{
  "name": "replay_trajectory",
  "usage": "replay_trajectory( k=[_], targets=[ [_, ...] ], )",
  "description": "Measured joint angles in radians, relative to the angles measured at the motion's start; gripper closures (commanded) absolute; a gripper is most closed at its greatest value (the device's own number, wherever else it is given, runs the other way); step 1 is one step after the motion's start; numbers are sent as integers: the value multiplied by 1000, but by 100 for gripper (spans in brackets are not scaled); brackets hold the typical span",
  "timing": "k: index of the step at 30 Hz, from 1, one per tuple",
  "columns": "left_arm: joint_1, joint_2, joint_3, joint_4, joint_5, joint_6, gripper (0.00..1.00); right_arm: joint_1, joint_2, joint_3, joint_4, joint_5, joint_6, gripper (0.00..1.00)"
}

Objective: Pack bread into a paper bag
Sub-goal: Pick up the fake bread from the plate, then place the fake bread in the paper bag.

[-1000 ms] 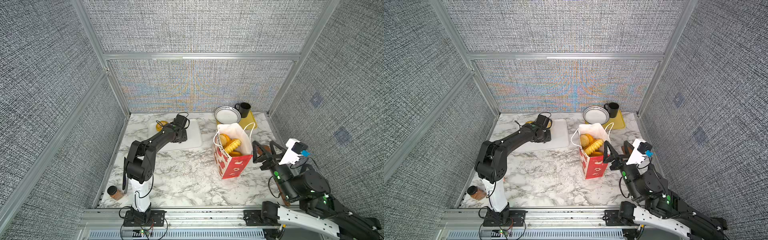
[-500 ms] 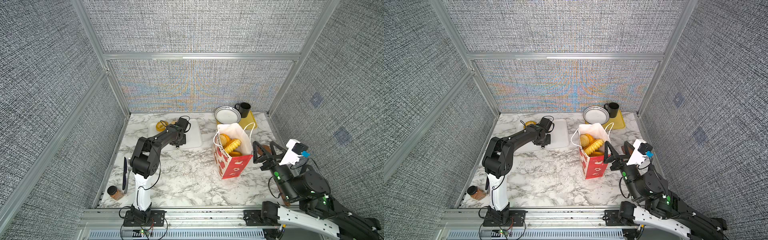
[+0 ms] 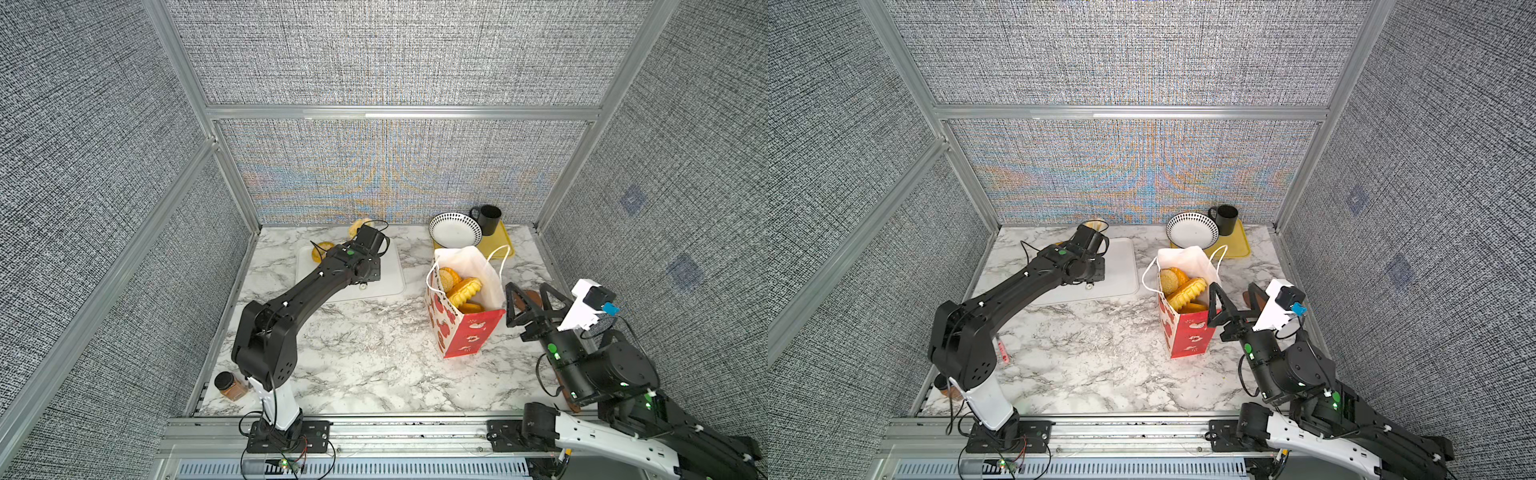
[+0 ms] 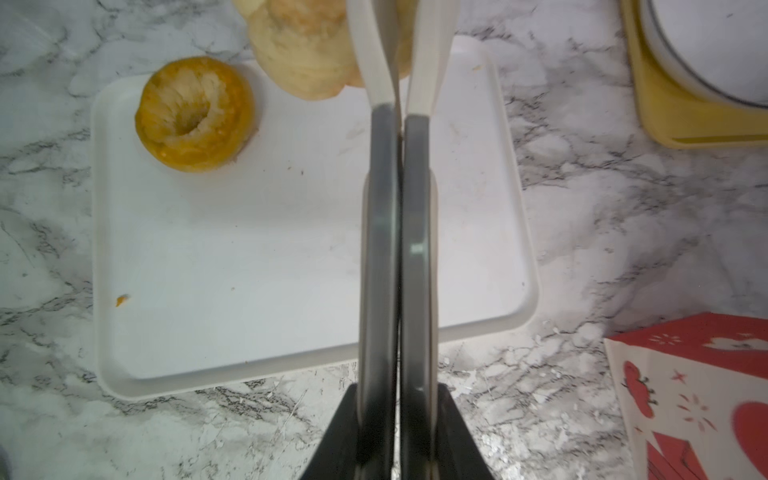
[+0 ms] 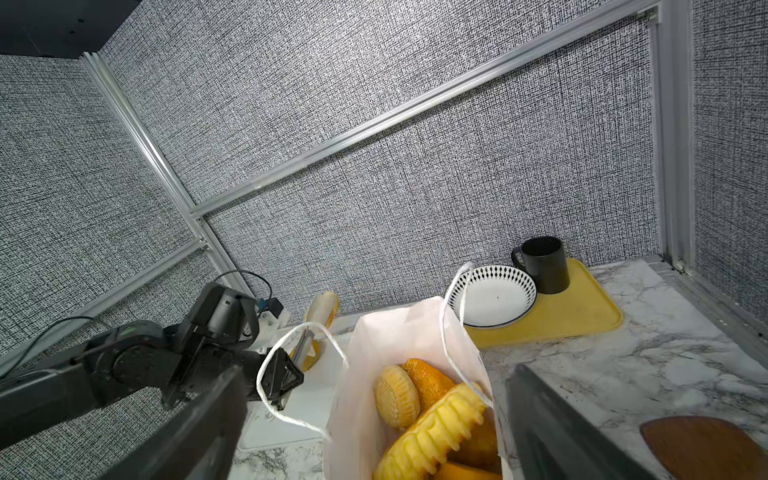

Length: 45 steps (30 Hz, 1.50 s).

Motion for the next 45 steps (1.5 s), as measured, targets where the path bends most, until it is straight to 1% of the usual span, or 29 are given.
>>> replay_trajectory(
  k=[3, 8, 10, 13, 18, 22, 25, 29, 35, 38, 41, 42, 43, 45],
  targets=[
    [-52, -91, 1, -1, -3, 1, 98, 0, 0, 0, 0, 6, 0, 1],
    [-180, -232, 27, -3, 49, 36, 98, 0, 9, 5, -3, 28, 8, 1],
    [-224, -270, 44, -2, 62, 55, 98, 0, 16, 10, -10, 51, 14, 1],
    [-286, -318, 54, -2, 100, 75, 98, 0, 22, 22, -15, 51, 18, 1],
    [-381, -366, 60, 0, 175, 114, 98, 0, 15, 16, 15, 8, -3, 1],
    [-462, -349, 84, -3, 231, 140, 98, 0, 28, 17, 22, -18, -16, 1],
    [-515, -318, 104, -23, 243, 146, 98, 0, 38, 22, 22, -31, -19, 1],
    [-549, -280, 101, -53, 254, 145, 98, 0, 40, 22, 22, -38, -22, 1],
    [-552, -262, 44, -56, 225, 129, 98, 0, 34, 22, 22, -38, -22, 1],
    [-553, -248, 33, -56, 209, 127, 96, 0, 32, 22, 22, -38, -21, 1],
    [-554, -234, 29, -56, 188, 116, 89, 0, 27, 22, 22, -38, -19, 1],
    [-554, -227, 28, -56, 179, 114, 85, 0, 26, 21, 22, -38, -19, 1],
    [-554, -221, 28, -56, 172, 112, 77, 0, 25, 21, 22, -38, -19, 1],
    [-555, -213, 28, -56, 156, 109, 72, 0, 25, 21, 21, -38, -19, 1]
  ],
)
